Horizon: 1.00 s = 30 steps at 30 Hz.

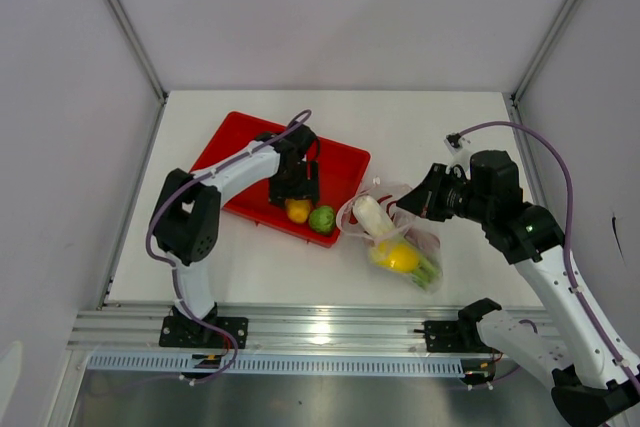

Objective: Place the food in the zip-top bag and seal the zipper
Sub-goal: Pick up the fake food from the bin.

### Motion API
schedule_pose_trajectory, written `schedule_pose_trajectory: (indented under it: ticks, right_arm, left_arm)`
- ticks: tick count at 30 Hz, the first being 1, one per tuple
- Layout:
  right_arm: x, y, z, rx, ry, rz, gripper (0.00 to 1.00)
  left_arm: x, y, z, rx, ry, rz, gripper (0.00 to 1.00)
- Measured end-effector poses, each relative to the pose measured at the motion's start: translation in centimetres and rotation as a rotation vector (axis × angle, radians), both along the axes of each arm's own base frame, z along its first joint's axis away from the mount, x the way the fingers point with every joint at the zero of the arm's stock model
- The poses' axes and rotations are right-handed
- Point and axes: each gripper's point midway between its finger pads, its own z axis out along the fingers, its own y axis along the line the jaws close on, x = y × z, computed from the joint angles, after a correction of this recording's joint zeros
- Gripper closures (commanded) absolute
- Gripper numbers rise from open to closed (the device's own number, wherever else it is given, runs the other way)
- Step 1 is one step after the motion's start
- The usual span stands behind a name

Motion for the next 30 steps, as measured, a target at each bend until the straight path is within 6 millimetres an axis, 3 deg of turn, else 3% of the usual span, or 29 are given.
schedule_pose_trajectory:
  ticks: [8,14,18,23,27,30]
  right_arm:
    - [0.0,0.0,0.0,0.001,-0.001,0.000,1.00]
    - [0.0,0.0,0.0,0.000,0.000,0.000,1.00]
    - [0.0,0.0,0.0,0.000,0.000,0.000,1.00]
    - [0.0,0.0,0.0,0.000,0.000,0.000,1.00]
    - [0.2,0.1,-0.2,-0.002,0.004,0.000,1.00]
    - [0.4,0.2,-0.4,-0.007,0.012,0.001,1.00]
  left_arm:
    - [0.0,0.1,-0.8,0.013,0.021,0.003,0.27]
    - [0.2,0.0,-0.9,0.010,0.025,0.010,0.50]
    - [0.3,0.0,-1.0,0.009,0.024,0.010,0.75]
    - [0.4,0.0,-0.7,0.007,0.018,0.010,0.96]
    - [0.3,0.2,1.4,-0.006,-0.018,0.012,0.99]
    - [0.8,0.1,5.0,-0.037,-0.081,0.013,1.00]
